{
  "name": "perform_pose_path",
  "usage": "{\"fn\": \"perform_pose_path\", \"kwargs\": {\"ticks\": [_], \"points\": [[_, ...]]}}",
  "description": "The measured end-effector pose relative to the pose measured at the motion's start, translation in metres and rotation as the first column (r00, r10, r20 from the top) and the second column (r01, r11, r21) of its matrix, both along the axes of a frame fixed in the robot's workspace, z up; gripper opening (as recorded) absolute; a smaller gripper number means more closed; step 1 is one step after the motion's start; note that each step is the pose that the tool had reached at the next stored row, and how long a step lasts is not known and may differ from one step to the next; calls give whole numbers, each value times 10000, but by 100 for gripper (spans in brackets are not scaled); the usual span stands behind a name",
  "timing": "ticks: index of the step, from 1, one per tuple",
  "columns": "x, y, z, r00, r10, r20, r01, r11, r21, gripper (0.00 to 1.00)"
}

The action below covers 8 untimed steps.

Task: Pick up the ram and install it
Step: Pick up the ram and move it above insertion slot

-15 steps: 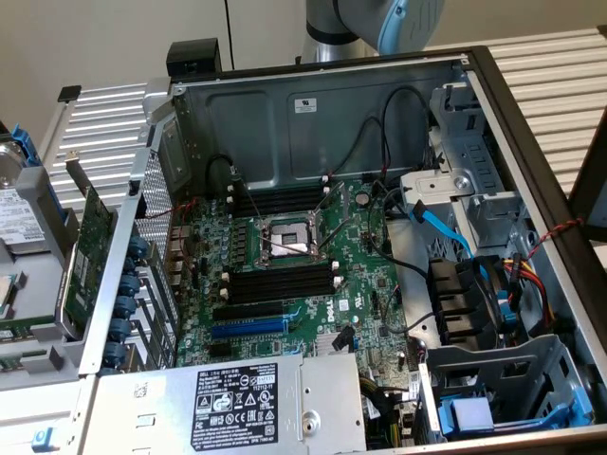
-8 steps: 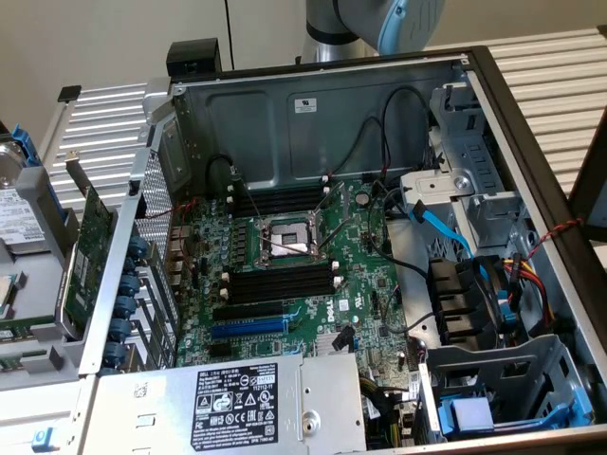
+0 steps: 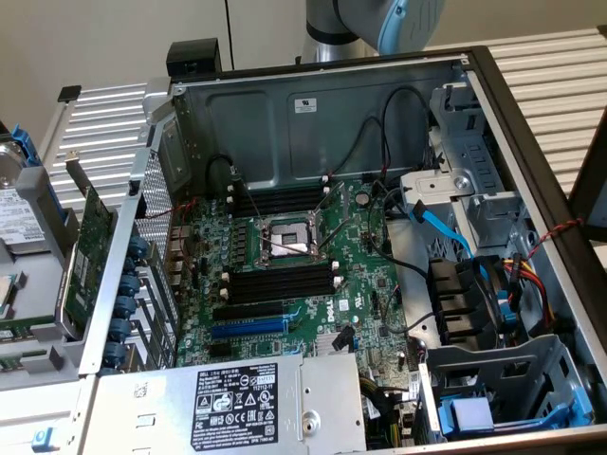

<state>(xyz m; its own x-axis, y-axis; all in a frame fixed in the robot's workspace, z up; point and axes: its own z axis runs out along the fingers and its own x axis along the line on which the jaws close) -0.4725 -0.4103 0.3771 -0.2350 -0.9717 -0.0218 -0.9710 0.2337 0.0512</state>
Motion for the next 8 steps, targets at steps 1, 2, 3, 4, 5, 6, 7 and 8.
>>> {"fn": "perform_pose_path", "kwargs": {"ticks": [1, 2, 3, 4, 5, 6, 7, 8], "points": [[0, 0, -1, 9998, 197, -1, -197, 9998, -1, 11], [0, 0, -2, 9993, 366, 0, -366, 9993, 0, 11], [0, 0, -3, 9985, 545, 0, -545, 9985, 0, 11], [0, 0, -4, 9973, 731, -1, -731, 9973, -1, 11], [0, 0, -5, 9959, 909, 0, -909, 9959, 0, 11], [0, 0, -5, 9939, 1106, 0, -1106, 9939, 0, 11], [0, 0, -6, 9917, 1283, 0, -1283, 9917, 0, 11], [0, 0, -7, 9893, 1462, 1, -1462, 9893, 0, 11]]}}
